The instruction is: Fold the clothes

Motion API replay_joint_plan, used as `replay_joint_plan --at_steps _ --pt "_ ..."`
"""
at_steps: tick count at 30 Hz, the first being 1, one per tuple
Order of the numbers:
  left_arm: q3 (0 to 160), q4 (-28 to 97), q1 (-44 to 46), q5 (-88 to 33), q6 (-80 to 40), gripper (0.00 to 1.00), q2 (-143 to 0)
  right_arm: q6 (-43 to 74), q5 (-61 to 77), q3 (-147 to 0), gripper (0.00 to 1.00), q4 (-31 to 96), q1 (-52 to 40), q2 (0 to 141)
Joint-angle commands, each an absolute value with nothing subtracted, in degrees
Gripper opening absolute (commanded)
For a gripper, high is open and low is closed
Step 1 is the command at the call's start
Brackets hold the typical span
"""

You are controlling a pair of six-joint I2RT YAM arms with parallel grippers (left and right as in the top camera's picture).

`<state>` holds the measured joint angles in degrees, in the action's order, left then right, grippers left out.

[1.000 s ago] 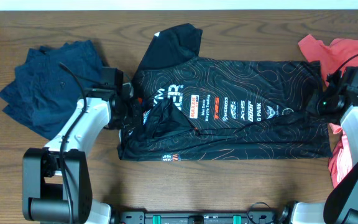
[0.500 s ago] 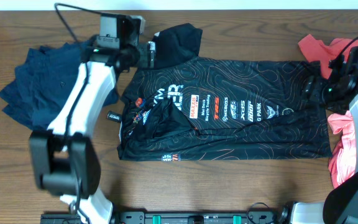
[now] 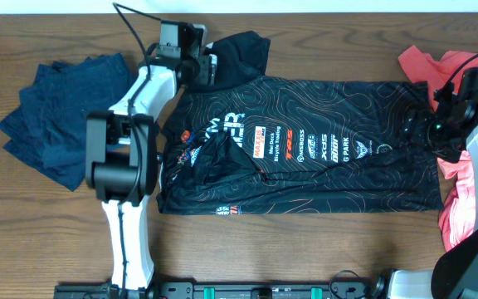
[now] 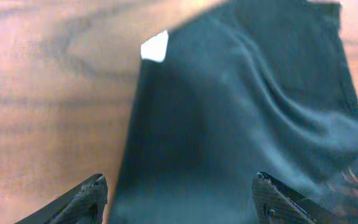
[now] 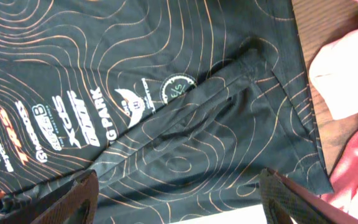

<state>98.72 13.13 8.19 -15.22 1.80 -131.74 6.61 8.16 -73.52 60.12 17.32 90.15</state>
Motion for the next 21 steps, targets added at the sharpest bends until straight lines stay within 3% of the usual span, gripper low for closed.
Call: replay_joint_plan --at_steps 1,11,21 --pt "102.32 12.38 7.88 -12.08 2.83 0.76 -134.87 6.04 8.58 -74.24 0.81 60.51 16.80 90.11" --pt "102.35 10.44 8.80 -14.83 1.85 0.71 -139.48 6.09 8.60 -74.24 0.79 60.88 16.80 90.11" --pt "102.35 10.48 13.19 -14.94 1.69 0.42 -139.74 6.09 8.62 -74.24 0.77 60.86 16.80 90.11"
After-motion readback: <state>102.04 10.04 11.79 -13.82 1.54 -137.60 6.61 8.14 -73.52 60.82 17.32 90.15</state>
